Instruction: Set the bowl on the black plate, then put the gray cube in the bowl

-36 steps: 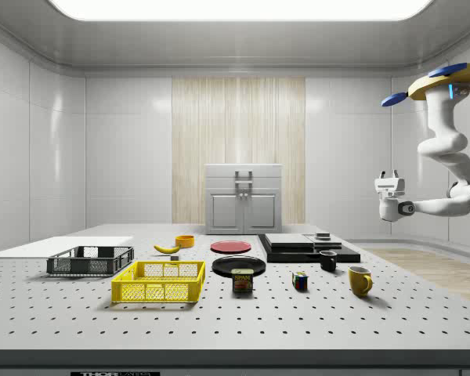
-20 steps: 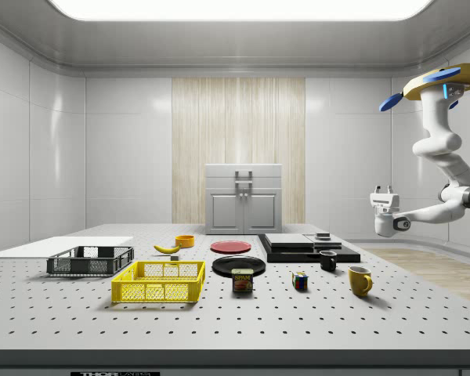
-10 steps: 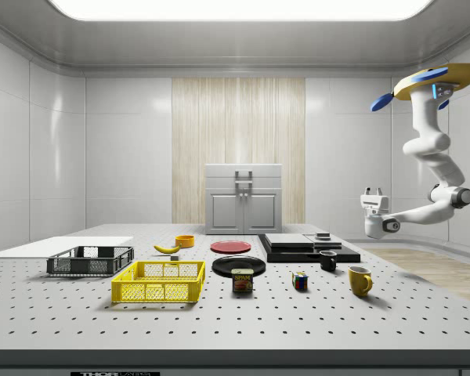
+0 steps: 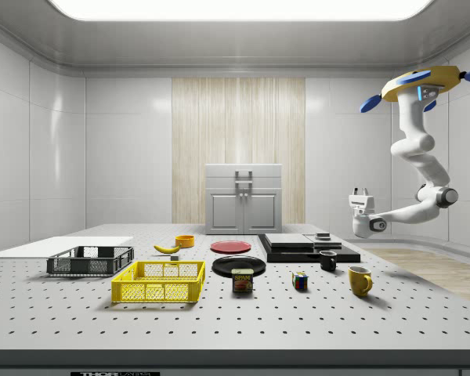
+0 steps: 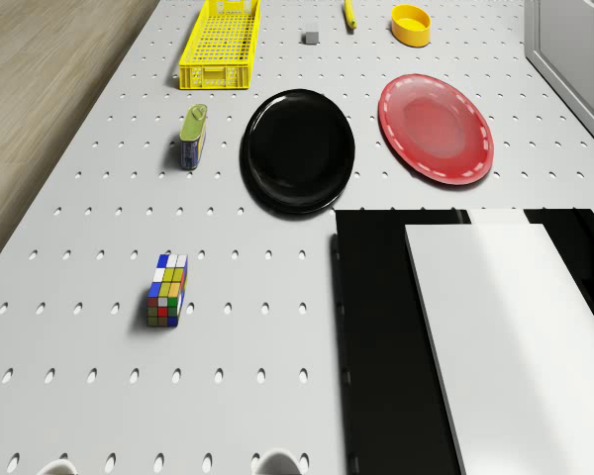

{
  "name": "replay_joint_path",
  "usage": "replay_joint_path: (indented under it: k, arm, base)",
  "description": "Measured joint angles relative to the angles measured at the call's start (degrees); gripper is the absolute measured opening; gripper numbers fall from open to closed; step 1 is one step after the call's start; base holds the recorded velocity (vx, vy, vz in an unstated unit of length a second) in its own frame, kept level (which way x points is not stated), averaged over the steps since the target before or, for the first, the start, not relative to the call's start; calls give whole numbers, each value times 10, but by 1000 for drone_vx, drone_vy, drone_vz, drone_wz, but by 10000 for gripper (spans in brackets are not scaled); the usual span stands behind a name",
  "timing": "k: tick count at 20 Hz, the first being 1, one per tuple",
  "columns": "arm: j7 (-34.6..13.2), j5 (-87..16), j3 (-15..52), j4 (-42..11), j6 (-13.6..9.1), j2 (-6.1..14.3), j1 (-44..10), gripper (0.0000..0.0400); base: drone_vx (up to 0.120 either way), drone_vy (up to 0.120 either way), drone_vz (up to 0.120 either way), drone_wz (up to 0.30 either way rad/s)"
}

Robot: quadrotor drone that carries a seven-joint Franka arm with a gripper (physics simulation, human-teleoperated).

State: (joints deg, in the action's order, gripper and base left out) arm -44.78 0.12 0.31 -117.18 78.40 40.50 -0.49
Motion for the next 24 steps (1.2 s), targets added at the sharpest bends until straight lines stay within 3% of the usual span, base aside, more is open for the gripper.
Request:
replay_joint_path:
  k: [24]
  arm:
    - [-4, -36, 26, -8, 11, 7, -8, 400]
  base:
    - [120, -120, 0, 0]
